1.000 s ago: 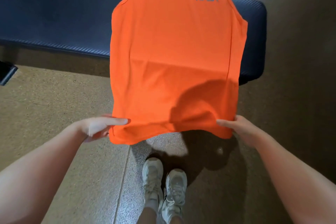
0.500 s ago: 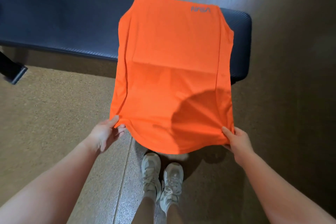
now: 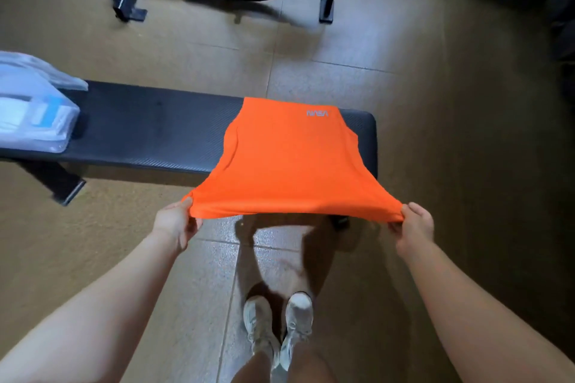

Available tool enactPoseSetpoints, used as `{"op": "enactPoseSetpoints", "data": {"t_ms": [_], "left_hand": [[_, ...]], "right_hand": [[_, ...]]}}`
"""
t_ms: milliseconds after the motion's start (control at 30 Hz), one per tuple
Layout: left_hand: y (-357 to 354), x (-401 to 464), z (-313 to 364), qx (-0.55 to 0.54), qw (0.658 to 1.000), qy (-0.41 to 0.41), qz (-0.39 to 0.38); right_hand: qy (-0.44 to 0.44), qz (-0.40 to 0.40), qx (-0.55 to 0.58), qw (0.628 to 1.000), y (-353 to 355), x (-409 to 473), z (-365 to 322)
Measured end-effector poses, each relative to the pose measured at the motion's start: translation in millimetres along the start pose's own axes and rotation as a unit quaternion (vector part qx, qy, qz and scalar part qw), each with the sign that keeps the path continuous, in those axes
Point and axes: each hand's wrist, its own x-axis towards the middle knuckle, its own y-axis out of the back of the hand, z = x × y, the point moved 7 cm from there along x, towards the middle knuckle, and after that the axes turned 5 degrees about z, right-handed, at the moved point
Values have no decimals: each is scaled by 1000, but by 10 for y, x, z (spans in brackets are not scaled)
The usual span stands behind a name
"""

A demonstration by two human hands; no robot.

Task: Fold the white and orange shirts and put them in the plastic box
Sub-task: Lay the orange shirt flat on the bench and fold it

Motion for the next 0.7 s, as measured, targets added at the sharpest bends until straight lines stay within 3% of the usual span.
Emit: {"op": "enactPoseSetpoints", "data": {"t_ms": [133, 300, 700], "left_hand": [[-422, 46, 422, -21, 999, -7, -26], [-989, 344, 797, -94, 994, 27, -49], [-2276, 1453, 1416, -151, 985, 80, -25]], "right_hand": [[7, -49, 26, 998, -411, -9, -323], [-44, -73, 74, 994, -982, 327, -626], [-84, -91, -29, 992, -2469, 1507, -1155]]}}
